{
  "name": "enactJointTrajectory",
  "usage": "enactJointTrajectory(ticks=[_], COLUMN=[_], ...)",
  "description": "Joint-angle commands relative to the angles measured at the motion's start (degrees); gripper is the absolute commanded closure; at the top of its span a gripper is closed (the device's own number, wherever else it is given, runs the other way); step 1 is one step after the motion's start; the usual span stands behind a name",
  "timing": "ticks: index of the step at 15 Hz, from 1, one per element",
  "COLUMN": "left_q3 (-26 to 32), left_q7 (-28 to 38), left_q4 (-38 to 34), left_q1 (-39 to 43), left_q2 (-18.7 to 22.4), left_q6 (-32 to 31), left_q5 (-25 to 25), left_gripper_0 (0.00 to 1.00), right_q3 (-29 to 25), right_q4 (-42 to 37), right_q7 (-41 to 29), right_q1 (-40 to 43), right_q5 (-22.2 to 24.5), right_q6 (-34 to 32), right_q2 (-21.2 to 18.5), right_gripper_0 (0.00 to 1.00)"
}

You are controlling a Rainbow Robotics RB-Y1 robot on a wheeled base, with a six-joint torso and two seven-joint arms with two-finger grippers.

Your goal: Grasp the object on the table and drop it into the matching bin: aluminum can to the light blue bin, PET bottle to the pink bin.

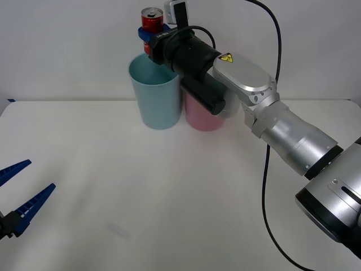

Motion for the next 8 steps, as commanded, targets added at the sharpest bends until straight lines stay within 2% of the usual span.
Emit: enactJointTrajectory(ticks=[1,2,3,8], left_q3=[0.00,0.00,0.00,0.00], left_q7=[0.00,0.00,0.00,0.00], left_q4=[0.00,0.00,0.00,0.00], left_q1=[0.00,0.00,0.00,0.00], left_q2=[0.00,0.00,0.00,0.00], left_q6=[0.00,0.00,0.00,0.00], left_q5=[0.00,0.00,0.00,0.00], left_gripper_0=[0.00,0.00,0.00,0.00], right_q3=[0.00,0.00,0.00,0.00], right_q4=[-0.01,0.08,-0.01,-0.01], right_q7=[-0.04,-0.04,0.13,1.01], right_q1=[0.00,0.00,0.00,0.00], right_q5=[0.66,0.93,1.19,1.63], right_q6=[0.18,0.35,0.53,0.44], right_q2=[0.00,0.00,0.00,0.00], right_gripper_0=[0.80,0.29,0.00,0.00])
